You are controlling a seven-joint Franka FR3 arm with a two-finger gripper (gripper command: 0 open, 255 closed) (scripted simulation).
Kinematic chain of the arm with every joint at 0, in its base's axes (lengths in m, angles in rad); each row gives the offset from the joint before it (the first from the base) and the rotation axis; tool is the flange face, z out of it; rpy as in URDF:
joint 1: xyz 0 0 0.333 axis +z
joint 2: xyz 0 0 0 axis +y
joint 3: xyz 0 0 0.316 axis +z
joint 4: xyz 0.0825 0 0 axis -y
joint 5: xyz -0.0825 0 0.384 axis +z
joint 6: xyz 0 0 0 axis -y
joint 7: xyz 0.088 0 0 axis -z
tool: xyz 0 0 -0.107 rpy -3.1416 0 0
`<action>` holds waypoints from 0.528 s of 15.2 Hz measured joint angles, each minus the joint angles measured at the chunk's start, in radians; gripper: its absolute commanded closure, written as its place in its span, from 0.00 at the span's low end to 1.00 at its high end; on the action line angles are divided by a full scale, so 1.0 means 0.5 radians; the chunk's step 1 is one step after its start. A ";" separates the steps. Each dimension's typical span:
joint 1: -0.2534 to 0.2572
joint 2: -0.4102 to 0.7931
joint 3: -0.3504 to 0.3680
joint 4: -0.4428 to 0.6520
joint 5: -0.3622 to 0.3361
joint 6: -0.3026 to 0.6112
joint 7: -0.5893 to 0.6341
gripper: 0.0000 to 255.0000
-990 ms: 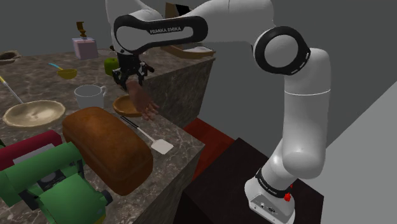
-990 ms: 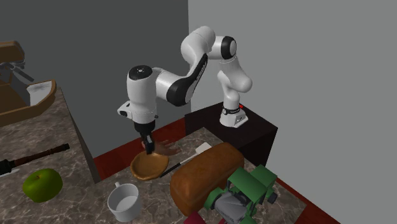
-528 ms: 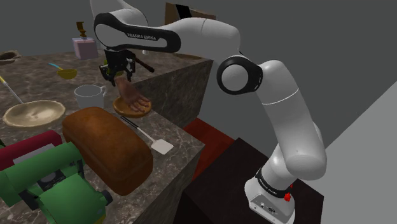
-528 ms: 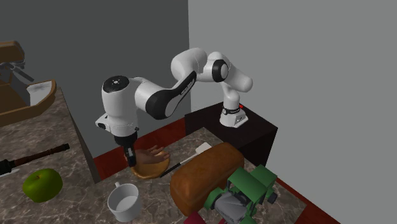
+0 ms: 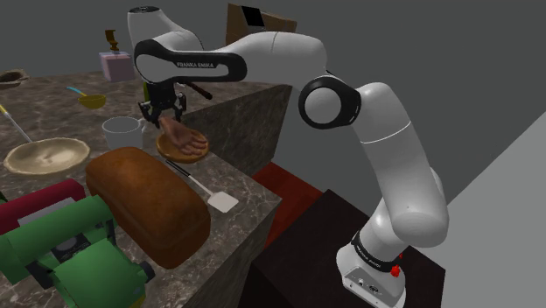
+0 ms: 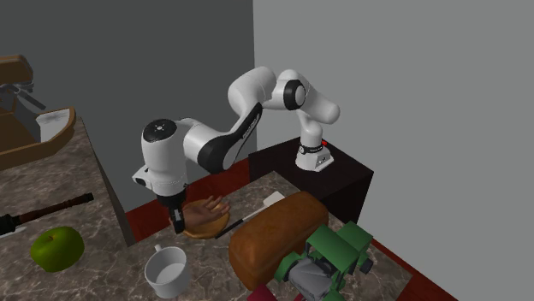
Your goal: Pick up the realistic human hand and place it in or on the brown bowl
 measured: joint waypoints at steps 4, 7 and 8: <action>-0.011 -0.007 0.000 -0.072 -0.004 0.066 0.015 1.00; -0.010 -0.002 -0.001 -0.069 -0.005 0.067 0.015 1.00; -0.010 -0.001 -0.001 -0.067 -0.005 0.067 0.015 1.00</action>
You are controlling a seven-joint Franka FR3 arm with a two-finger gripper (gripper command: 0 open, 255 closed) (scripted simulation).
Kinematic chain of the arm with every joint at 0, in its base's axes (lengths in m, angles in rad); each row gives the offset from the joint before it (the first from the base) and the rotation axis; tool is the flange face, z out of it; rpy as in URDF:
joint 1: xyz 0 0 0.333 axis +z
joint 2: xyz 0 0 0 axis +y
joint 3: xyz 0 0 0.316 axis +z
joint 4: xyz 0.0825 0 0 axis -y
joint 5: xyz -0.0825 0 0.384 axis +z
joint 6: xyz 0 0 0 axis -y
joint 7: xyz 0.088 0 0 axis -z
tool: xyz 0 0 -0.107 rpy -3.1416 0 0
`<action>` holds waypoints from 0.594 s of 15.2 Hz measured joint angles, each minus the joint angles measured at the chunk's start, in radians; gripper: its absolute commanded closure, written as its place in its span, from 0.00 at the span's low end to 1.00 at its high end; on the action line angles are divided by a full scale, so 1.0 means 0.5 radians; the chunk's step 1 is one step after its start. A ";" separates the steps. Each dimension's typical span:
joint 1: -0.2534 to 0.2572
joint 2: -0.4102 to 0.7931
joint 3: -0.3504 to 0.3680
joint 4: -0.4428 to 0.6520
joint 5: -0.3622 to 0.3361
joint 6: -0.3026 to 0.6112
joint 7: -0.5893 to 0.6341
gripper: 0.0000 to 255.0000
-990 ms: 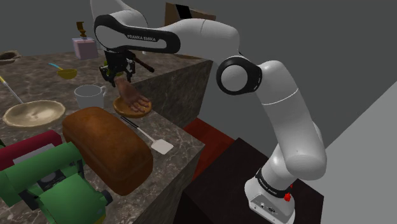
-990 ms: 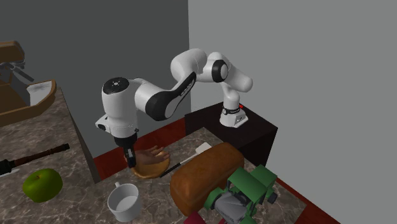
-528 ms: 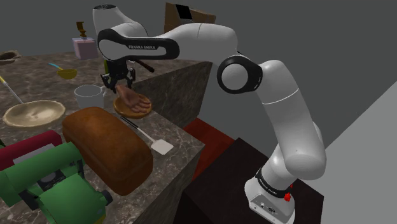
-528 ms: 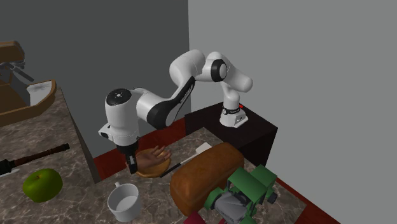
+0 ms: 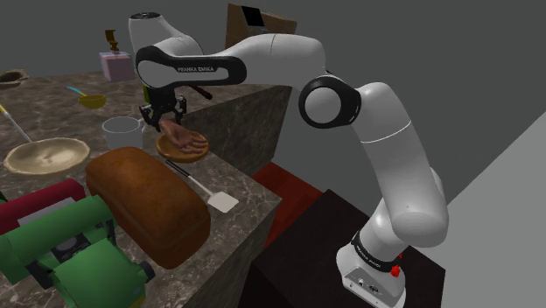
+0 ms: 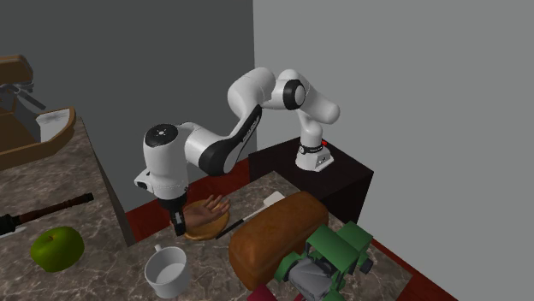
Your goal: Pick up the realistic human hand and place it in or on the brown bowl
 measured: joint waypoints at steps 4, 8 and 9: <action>0.000 0.000 0.001 -0.004 0.001 0.001 0.000 0.00; 0.000 0.000 0.001 -0.004 0.001 0.000 0.000 0.00; 0.004 -0.009 0.002 0.010 0.003 -0.023 -0.002 0.00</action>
